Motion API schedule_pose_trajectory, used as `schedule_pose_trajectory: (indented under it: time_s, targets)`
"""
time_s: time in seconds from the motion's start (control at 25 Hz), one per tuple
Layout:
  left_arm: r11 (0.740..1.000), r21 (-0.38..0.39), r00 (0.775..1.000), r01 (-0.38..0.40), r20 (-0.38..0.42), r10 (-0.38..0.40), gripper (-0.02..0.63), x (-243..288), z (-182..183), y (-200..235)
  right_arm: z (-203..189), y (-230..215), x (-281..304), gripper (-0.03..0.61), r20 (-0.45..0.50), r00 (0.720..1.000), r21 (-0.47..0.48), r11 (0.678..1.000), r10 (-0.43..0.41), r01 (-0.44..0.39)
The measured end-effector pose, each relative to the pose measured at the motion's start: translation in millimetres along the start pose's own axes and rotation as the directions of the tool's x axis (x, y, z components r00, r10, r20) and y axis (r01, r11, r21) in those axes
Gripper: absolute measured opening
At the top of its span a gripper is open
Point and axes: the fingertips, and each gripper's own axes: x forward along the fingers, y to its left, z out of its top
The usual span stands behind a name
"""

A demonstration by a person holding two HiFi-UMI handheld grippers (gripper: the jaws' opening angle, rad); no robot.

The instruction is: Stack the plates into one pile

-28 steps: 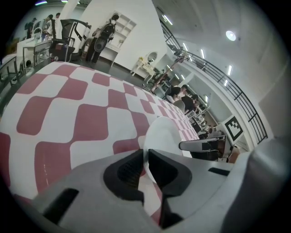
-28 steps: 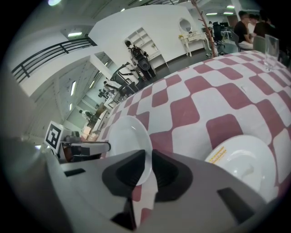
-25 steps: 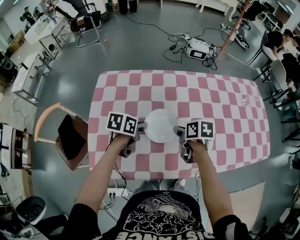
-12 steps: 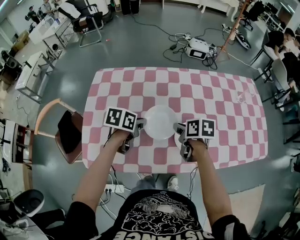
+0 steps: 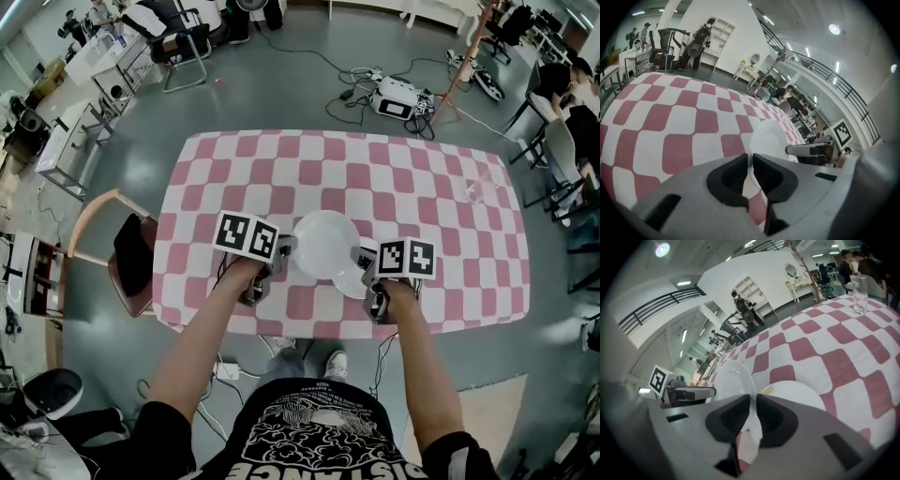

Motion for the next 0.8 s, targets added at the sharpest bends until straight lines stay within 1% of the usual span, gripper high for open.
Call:
schedule_pose_trajectory:
  time_s: [0.44,0.8]
  targets:
    - [1.000,-0.004,1.000,0.007,-0.023,-0.007,0.038,35,-11,-38,-8,-44,-29,0.049,-0.001,1.000,0.025,1.000,-0.015,0.015]
    - [1.000,-0.017,0.999,0.015,-0.048,-0.016,0.040,60,-23,-53,-17,-72,-39,0.049,-0.017,1.000,0.053,0.998,-0.020,0.021]
